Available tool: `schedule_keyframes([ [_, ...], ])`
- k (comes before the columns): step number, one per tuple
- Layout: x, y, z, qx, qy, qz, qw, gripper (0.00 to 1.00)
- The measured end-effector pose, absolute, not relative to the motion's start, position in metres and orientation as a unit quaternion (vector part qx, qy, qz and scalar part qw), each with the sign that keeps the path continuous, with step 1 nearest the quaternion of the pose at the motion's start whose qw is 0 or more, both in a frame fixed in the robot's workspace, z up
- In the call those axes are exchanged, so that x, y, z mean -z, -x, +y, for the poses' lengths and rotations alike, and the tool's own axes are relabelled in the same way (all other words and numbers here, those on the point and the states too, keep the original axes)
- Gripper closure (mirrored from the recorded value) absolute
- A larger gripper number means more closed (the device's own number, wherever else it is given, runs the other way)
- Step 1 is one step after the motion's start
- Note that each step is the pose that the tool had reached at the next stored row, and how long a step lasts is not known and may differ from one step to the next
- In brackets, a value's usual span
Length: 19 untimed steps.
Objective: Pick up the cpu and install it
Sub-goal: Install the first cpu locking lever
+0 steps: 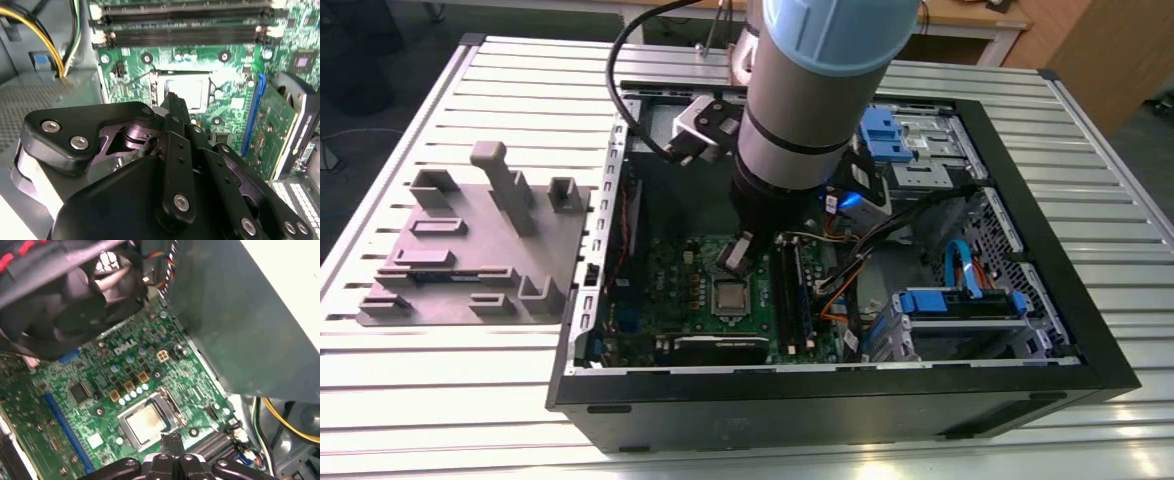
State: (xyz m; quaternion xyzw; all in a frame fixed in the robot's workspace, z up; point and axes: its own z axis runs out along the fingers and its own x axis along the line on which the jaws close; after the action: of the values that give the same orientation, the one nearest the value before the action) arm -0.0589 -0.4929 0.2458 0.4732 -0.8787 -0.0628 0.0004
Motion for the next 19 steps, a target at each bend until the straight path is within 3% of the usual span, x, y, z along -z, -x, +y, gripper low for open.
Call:
schedule_keyframes([
  [19,-0.245,0.041,-0.469,0.063,-0.473,-0.879,0.0,0.9],
])
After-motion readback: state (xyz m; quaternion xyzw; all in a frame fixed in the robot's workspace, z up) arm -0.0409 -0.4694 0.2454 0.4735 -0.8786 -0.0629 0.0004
